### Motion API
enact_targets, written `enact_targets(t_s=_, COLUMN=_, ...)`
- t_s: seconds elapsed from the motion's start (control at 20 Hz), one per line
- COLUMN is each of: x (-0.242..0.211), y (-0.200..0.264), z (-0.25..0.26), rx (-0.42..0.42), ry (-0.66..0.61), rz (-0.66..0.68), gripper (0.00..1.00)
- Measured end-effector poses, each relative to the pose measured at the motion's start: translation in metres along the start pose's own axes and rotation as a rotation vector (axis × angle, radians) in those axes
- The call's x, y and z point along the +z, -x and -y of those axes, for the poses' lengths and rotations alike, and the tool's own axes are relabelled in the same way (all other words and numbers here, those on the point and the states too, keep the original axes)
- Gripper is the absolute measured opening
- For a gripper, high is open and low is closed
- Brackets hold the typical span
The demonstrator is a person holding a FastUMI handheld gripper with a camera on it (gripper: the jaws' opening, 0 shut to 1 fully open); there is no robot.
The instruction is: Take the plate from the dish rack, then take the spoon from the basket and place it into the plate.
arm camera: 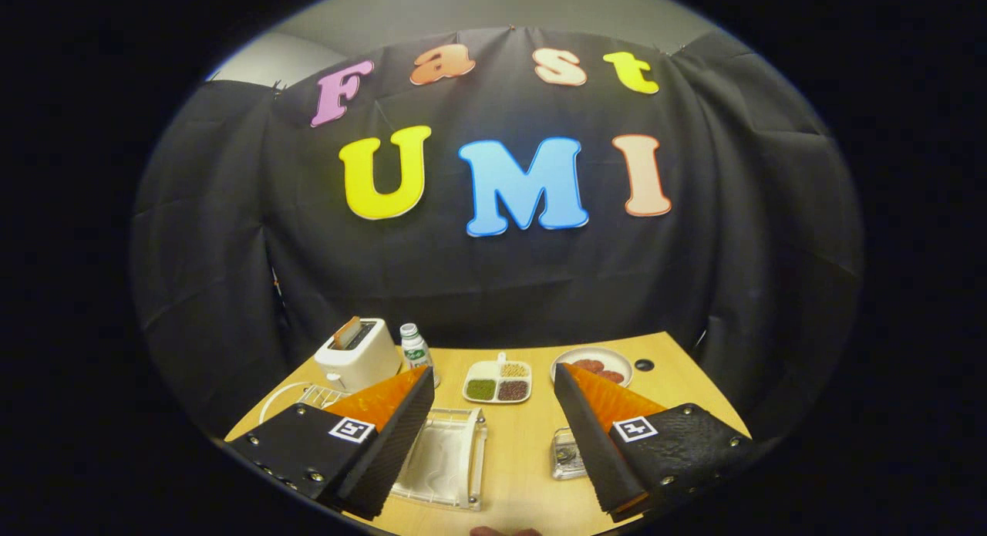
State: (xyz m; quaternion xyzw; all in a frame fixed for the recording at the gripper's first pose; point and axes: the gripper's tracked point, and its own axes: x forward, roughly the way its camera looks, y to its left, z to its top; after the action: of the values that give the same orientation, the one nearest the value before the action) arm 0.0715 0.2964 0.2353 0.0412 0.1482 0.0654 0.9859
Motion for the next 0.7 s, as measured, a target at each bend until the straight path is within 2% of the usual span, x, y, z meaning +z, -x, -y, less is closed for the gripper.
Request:
enact_targets(t_s=0.4, x=-0.067, y=-0.049, z=-0.051, rx=0.057, ry=-0.114, rz=-0.364, gripper=0.97)
enact_targets(t_s=0.55, x=-0.085, y=-0.063, z=-0.065, rx=0.067, ry=-0.149, rz=-0.445, gripper=0.97)
enact_targets(t_s=0.7, x=-0.1, y=-0.078, z=-0.071, rx=0.044, ry=-0.126, rz=-0.503, gripper=0.97)
